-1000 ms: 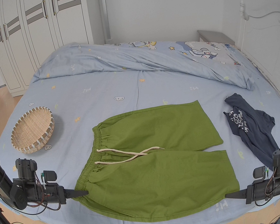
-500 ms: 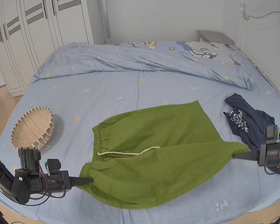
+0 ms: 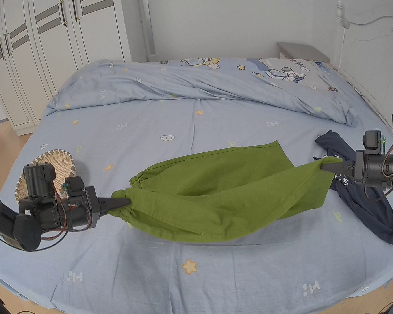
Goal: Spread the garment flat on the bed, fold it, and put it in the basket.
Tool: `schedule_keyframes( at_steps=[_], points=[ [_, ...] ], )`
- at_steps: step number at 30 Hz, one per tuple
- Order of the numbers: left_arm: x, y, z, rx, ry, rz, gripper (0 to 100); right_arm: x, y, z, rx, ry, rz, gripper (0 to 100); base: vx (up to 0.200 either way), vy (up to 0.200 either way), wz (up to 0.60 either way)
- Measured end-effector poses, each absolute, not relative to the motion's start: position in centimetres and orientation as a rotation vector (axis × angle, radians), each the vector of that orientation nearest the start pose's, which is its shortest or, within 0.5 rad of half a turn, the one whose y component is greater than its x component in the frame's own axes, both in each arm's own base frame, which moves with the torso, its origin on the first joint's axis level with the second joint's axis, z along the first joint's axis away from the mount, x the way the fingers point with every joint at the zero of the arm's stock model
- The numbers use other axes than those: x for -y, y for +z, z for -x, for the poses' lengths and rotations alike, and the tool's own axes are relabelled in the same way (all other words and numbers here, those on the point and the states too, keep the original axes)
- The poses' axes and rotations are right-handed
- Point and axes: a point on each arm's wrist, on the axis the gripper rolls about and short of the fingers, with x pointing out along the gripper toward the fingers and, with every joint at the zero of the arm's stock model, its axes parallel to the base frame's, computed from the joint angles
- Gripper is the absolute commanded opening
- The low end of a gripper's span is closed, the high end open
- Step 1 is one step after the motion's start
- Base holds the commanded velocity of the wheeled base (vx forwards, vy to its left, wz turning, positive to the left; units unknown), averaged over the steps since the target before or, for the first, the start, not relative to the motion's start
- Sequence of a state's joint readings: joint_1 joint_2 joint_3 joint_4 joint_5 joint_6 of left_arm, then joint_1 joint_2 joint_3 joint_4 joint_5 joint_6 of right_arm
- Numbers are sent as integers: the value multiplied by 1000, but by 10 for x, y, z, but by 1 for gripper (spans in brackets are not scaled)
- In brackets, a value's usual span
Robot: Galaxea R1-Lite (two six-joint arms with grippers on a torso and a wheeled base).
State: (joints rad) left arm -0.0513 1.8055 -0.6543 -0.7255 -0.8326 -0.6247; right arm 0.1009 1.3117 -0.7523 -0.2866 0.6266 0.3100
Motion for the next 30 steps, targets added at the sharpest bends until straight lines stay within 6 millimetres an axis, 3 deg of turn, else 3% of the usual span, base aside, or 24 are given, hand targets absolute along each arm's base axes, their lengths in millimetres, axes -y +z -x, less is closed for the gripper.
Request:
schedule_keyframes(
  at_steps=[6,11,23,30],
  points=[
    [30,146,-321,-639,-702,742,0,-31,242,-235,-351,659,-360,0,0,0,0],
    [29,153,-338,-624,-679,747,0,-27,247,-262,-331,643,-354,0,0,0,0],
    [33,144,-375,-607,-622,749,0,-22,246,-312,-305,624,-331,0,0,0,0],
    [34,140,-385,-601,-624,750,0,-21,239,-324,-278,627,-274,0,0,0,0]
  ],
)
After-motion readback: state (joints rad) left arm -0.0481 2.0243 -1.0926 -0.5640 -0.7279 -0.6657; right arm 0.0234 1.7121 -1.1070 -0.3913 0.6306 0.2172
